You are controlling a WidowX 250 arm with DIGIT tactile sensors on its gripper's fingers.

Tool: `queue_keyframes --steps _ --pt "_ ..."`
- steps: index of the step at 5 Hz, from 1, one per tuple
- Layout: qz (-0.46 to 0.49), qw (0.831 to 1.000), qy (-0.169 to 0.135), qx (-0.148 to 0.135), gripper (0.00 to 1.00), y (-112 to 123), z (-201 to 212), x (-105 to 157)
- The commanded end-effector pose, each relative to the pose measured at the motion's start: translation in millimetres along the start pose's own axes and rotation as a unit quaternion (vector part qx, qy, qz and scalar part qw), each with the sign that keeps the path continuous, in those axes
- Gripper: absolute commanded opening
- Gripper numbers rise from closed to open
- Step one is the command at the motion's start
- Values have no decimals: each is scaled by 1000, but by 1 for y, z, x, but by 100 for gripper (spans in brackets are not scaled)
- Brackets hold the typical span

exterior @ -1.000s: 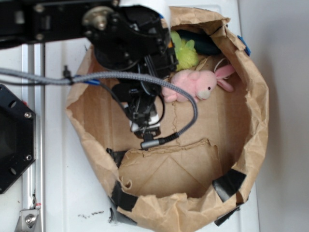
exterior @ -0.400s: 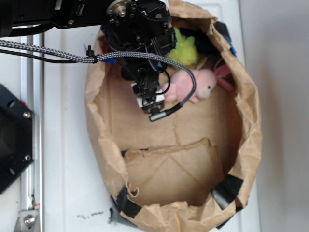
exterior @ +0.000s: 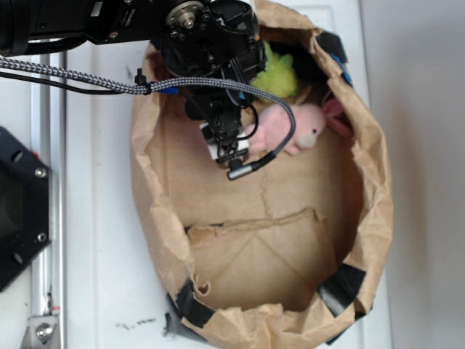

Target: Grab the blue ball.

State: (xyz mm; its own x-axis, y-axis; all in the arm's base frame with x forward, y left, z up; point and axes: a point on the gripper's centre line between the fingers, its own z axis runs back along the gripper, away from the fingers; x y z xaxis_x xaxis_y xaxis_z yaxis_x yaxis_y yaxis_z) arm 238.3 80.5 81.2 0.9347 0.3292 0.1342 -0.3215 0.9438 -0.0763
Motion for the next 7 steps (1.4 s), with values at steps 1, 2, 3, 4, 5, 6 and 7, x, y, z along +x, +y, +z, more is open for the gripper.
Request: queue_keyframes --steps 1,2,3,4,5,6,7 --pt "41 998 -22 32 100 16 4 9" --pt "59 997 -14 53 100 22 0 11" --pt "61 996 -17 56 100 22 -1 11" --pt "53 997 -21 51 100 19 -2 12" --pt "56 997 -20 48 100 20 -3 12" --pt "52 997 -19 49 100 24 -8 14" --pt "27 998 -46 35 100 27 -24 18"
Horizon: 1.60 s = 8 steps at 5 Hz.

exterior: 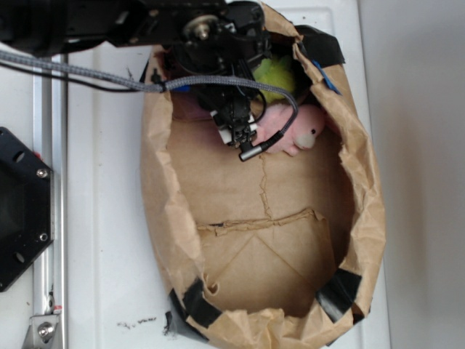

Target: Grab the blue ball.

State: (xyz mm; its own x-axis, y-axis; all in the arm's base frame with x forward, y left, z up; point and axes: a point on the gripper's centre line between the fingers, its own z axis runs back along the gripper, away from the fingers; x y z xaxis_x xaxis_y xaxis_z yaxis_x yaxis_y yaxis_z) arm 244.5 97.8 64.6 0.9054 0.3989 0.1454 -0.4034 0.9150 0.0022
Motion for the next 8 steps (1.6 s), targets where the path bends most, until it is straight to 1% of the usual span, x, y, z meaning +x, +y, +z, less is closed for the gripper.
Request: queue_keyframes --steps 1,2,3,7,8 --pt "-33 998 -55 -25 100 9 -10 12" --pt "-47 997 -56 -32 100 9 -11 12" --pt "-46 997 -61 -29 0 9 -10 11" --pt "-48 996 -68 -23 0 9 -8 11" --pt "-61 996 -65 -16 0 7 -2 11"
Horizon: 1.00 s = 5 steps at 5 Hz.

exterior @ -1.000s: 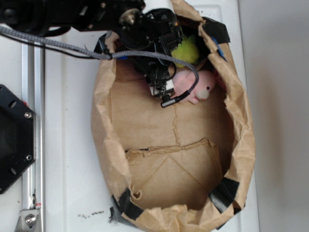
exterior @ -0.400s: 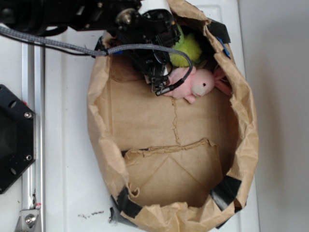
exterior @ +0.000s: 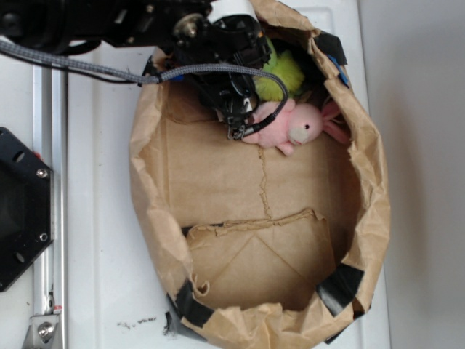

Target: Grab the blue ball.

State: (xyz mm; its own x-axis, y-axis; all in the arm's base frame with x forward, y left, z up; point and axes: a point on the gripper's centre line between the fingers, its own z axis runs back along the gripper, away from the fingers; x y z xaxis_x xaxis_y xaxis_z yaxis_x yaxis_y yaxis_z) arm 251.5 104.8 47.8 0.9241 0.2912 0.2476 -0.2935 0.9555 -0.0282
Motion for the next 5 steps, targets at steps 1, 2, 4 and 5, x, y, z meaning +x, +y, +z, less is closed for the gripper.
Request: queue_keyframes --steps 1,2,4,5 --pt "-12 1000 -19 7 0 1 19 6" --pt "-33 999 -15 -16 0 -11 33 9" --pt "-96 992 -36 -74 0 -83 108 17" --pt "-107 990 0 -87 0 -98 120 18"
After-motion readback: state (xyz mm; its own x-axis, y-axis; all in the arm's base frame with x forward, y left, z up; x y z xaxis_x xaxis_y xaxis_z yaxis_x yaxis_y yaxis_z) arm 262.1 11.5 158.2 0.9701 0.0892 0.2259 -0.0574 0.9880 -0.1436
